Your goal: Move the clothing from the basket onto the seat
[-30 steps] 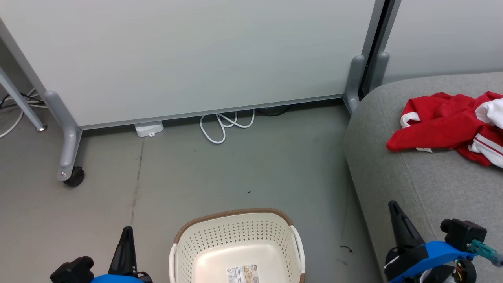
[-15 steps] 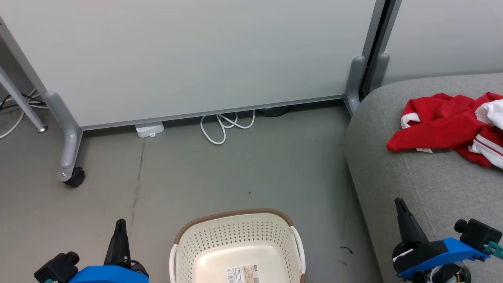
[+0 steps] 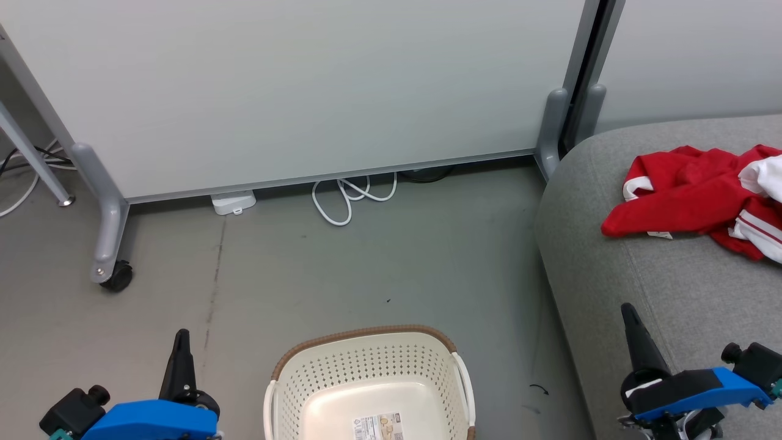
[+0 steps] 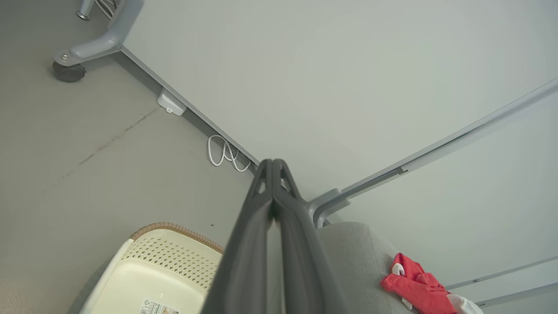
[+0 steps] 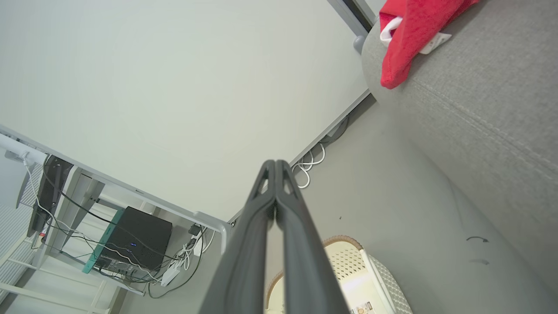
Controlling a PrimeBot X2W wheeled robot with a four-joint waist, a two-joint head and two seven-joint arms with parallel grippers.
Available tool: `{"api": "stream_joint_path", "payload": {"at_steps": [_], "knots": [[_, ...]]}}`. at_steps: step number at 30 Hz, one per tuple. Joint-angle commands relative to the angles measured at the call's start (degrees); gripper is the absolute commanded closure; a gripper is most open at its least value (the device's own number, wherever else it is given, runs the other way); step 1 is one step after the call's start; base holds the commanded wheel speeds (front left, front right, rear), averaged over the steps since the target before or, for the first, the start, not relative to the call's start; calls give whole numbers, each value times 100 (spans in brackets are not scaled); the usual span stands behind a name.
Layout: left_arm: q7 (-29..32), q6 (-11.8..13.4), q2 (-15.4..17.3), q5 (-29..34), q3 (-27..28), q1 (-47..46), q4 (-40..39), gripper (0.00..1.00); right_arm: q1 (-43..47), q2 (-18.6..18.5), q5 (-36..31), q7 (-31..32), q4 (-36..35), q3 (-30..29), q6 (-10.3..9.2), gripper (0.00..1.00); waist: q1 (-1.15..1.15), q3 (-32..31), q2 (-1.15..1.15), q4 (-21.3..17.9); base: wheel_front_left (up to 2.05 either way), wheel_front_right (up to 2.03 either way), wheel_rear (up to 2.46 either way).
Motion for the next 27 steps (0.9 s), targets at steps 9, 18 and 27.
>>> {"api": "stream_joint_path", "payload": {"at_steps": [9,18,27], "knots": [[191,-4,4,-700,110,-223,-142,100,-151,-11,765,131,-134,-69,2,100,0,-11,0,5,0,0,0],[320,-5,-8,-1179,170,-273,-183,100,-166,-12,1274,215,-165,-108,3,100,0,-20,0,9,0,0,0],[458,-6,-20,-1672,227,-332,-228,100,-175,-12,1805,308,-197,-147,3,100,0,-30,0,14,0,0,0]]}}
